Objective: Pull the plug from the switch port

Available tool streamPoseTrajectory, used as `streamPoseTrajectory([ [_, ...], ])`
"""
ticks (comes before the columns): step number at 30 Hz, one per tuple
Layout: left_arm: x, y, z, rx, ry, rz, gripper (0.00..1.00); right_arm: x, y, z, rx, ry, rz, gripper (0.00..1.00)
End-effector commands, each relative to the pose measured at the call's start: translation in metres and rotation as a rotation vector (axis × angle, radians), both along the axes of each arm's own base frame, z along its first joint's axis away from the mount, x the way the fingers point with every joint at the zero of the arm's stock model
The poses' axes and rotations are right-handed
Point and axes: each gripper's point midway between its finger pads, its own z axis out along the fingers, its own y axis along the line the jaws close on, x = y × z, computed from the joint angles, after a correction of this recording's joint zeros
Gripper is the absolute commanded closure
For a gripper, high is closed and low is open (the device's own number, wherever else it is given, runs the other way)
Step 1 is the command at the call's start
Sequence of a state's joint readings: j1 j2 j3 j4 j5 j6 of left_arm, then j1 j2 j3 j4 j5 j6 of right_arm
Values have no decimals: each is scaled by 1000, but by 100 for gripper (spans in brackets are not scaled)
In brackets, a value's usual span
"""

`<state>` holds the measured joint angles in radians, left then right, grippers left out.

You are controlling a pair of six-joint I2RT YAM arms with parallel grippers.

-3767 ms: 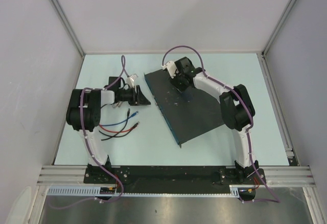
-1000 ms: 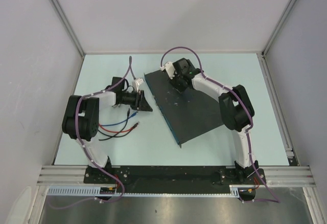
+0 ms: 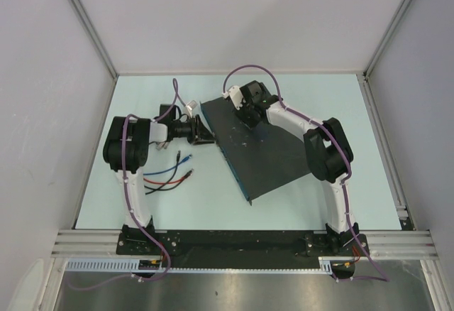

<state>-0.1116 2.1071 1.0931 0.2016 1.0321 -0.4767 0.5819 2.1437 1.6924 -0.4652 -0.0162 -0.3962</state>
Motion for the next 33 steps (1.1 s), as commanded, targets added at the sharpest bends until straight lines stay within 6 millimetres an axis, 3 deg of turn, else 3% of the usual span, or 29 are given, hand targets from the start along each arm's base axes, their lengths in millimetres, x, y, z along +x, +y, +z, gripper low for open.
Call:
streamPoseTrajectory([
  [1,-4,-4,11,-50,-24,-45,59,-72,-23,-106,-146,331,36,64],
  [9,-17,-7,4,-15,16,-81,58,-72,-22,-107,-147,330,39,64],
  [18,-14,-12,-9,19,39,-76,58,-74,-23,-108,-152,330,43,64],
  [25,-13,-25,-4,-12,35,-93,61,-74,-23,-108,-153,329,42,64],
  [33,-15,-27,-4,-26,50,-106,84,-74,-24,-109,-159,325,42,65],
])
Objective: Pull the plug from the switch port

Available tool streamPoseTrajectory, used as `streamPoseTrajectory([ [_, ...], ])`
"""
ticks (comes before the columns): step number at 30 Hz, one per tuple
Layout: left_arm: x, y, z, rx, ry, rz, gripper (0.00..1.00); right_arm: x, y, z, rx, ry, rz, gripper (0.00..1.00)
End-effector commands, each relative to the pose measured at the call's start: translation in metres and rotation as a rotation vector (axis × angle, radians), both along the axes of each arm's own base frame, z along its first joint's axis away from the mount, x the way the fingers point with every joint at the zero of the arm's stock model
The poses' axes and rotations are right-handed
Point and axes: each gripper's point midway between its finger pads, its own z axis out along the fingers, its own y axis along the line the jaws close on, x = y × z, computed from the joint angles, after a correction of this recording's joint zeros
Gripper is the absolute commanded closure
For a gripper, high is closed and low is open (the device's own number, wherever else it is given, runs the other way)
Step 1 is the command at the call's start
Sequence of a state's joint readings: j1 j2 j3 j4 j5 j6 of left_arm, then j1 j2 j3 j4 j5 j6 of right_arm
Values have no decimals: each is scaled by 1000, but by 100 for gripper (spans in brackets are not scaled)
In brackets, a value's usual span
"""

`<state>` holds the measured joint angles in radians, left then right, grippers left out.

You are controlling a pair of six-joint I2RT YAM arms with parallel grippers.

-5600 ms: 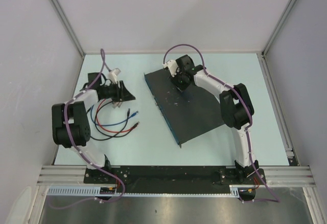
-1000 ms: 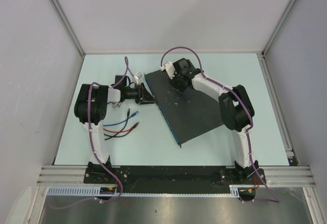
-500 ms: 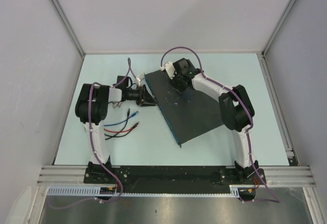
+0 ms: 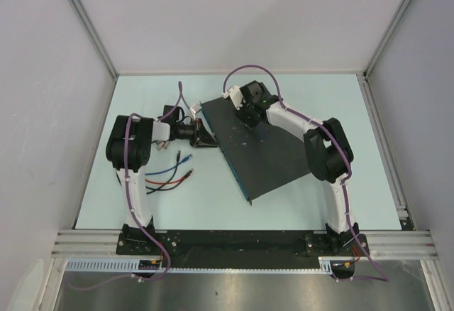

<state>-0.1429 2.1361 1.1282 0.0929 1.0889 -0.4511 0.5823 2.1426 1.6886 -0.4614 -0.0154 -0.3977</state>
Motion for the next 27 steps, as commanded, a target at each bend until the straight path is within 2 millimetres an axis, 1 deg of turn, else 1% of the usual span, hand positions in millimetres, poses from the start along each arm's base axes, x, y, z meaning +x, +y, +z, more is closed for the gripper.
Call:
streamPoseTrajectory([
  [1,4,-12,-1,-3,-33,-25,85,-73,-24,-109,-161,327,40,65],
  [2,5,-11,-1,-4,-32,-20,90,-73,-24,-109,-161,327,41,65],
  [6,5,-3,0,-9,-19,1,99,-72,-25,-109,-161,327,36,65],
  [13,1,19,12,-14,-46,32,100,-71,-25,-110,-160,330,34,64],
  [16,1,34,13,13,-72,51,100,-70,-27,-111,-159,334,29,64],
  [17,-3,37,11,29,-52,55,100,-70,-26,-110,-158,335,28,64],
  [18,-3,40,13,40,-88,46,100,-69,-27,-110,-157,335,25,64],
  [20,-13,46,9,67,-33,40,100,-69,-26,-110,-153,338,26,64],
  [21,-15,49,7,80,-52,24,100,-68,-27,-111,-153,339,23,64],
  [22,-17,51,9,87,-58,22,100,-69,-27,-111,-153,340,23,63],
  [24,-25,53,7,96,-62,12,100,-68,-28,-111,-152,342,21,63],
  [25,-27,55,13,98,-80,11,100,-67,-27,-110,-151,339,21,63],
  [27,-33,57,18,107,-91,-8,100,-66,-27,-109,-148,336,19,64],
])
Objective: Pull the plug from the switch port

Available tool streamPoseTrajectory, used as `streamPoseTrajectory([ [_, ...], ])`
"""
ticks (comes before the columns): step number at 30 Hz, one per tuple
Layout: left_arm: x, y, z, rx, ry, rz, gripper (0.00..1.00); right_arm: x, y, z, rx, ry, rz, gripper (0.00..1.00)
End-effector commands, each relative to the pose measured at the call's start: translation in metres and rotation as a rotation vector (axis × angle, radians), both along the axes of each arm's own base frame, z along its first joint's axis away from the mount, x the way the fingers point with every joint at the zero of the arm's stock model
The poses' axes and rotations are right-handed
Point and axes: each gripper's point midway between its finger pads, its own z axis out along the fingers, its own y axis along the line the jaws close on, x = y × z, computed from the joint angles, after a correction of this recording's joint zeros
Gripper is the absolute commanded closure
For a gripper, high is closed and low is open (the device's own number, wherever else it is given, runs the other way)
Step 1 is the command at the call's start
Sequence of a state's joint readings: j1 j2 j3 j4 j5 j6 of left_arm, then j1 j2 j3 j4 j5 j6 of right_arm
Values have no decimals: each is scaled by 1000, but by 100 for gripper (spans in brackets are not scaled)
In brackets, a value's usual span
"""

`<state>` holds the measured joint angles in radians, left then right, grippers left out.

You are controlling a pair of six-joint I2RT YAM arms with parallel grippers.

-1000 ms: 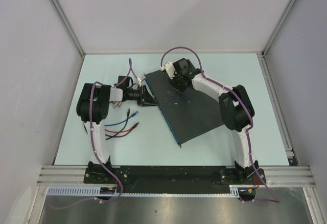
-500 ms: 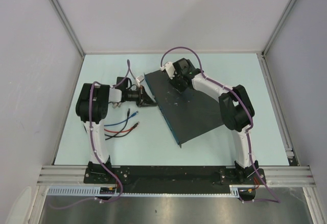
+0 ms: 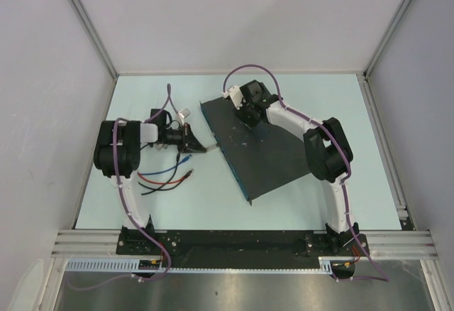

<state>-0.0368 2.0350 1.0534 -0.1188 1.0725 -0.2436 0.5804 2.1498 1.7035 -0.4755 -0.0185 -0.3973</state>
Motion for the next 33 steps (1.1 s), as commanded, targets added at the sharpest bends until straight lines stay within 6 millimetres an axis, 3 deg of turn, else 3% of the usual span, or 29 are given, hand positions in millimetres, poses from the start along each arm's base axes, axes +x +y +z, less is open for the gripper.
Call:
streamPoseTrajectory([
  [1,-13,11,21,49,-94,-51,100,-66,-27,-109,-146,327,18,63],
  [6,-13,22,59,109,-200,-37,100,-58,-28,-106,-136,315,8,64],
  [8,-7,40,68,158,-233,35,100,-52,-28,-103,-125,308,0,64],
  [9,-5,46,85,167,-270,76,100,-50,-29,-103,-121,308,-3,64],
  [11,1,69,87,229,-286,183,100,-44,-29,-99,-102,304,-17,64],
  [12,3,78,97,242,-295,241,100,-42,-29,-97,-94,304,-21,64],
  [17,7,136,91,361,-247,450,100,-25,-16,-74,-15,270,-44,64],
  [25,8,167,60,489,-178,490,95,-11,-10,-37,96,230,-87,64],
  [26,8,168,57,499,-175,479,92,-9,-11,-33,105,227,-96,64],
  [30,7,179,47,567,-130,471,62,-3,-18,-17,144,208,-126,64],
  [33,9,181,49,585,-138,455,54,0,-18,-8,167,202,-139,64],
])
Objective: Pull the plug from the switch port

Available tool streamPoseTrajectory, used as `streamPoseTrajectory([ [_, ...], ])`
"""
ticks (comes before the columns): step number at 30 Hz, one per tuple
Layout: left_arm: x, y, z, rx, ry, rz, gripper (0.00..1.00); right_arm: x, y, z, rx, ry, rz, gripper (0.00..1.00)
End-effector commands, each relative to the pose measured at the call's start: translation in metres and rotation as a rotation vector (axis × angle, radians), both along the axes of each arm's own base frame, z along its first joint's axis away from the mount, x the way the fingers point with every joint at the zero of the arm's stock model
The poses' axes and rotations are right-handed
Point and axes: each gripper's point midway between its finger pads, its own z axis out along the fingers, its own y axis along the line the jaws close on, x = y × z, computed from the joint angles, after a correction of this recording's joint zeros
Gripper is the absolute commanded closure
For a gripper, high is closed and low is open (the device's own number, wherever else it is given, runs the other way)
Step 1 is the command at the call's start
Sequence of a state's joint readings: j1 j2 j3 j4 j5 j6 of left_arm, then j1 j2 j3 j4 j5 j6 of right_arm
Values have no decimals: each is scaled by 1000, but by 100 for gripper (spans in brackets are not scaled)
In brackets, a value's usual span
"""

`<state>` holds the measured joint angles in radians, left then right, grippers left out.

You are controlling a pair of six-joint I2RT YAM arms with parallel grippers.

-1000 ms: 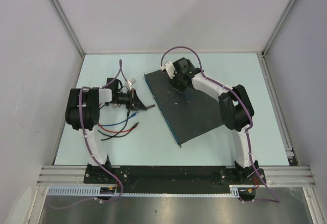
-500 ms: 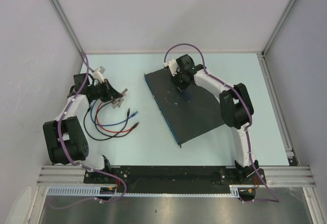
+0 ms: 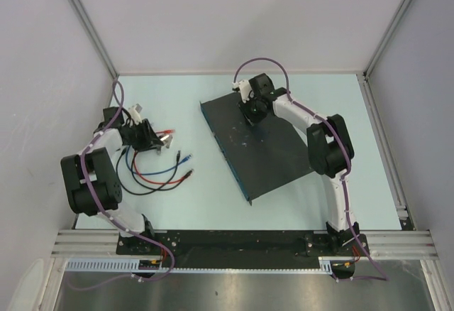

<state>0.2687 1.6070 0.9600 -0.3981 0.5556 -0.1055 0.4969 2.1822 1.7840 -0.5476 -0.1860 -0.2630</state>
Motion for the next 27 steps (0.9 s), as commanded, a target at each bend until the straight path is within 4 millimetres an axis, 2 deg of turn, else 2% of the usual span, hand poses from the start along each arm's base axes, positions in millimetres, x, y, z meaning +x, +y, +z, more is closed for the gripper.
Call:
streamPoseTrajectory([
  [1,10,14,13,79,-25,-5,52,-4,-10,-8,11,52,-48,64],
  [3,13,11,18,77,-41,-9,47,-1,-8,-3,21,43,-52,64],
  [5,18,0,24,66,-70,-53,45,5,-5,4,33,25,-58,64],
  [6,23,-14,27,72,-90,-102,42,9,-4,8,40,13,-70,61],
  [7,28,-19,30,101,-120,-145,12,15,-3,16,48,-6,-77,60],
  [8,32,-38,34,116,-139,-200,1,19,-5,17,42,-16,-94,60],
  [10,49,-52,43,171,-193,-266,0,27,-7,23,42,-43,-131,57],
  [11,54,-69,46,176,-213,-314,0,34,-10,28,30,-72,-161,56],
  [12,69,-73,54,185,-238,-317,0,38,-12,33,32,-90,-185,45],
  [14,82,-99,57,212,-258,-367,0,48,-17,43,29,-123,-254,41],
  [15,99,-107,77,223,-312,-370,0,48,-20,43,25,-120,-275,36],
  [16,109,-113,68,225,-292,-365,1,50,-23,45,15,-134,-303,34],
  [17,118,-120,71,241,-302,-362,0,52,-26,46,4,-148,-345,31],
  [18,137,-124,89,251,-349,-347,0,51,-25,50,8,-158,-351,25],
  [19,147,-127,81,237,-321,-317,1,50,-25,52,12,-162,-358,23],
  [20,156,-129,83,235,-326,-301,0,50,-25,55,21,-161,-376,21],
  [21,172,-129,101,239,-375,-278,0,49,-24,57,21,-164,-379,18],
  [22,179,-131,106,233,-391,-269,0,49,-24,63,27,-173,-383,18],
  [23,186,-132,102,234,-389,-276,0,49,-25,66,24,-183,-388,18],
  [24,198,-134,122,239,-442,-274,0,49,-26,68,21,-193,-388,18],
  [26,209,-132,133,263,-486,-286,1,51,-30,79,18,-220,-408,16],
  [27,217,-131,150,277,-530,-280,0,52,-33,82,15,-234,-419,15],
])
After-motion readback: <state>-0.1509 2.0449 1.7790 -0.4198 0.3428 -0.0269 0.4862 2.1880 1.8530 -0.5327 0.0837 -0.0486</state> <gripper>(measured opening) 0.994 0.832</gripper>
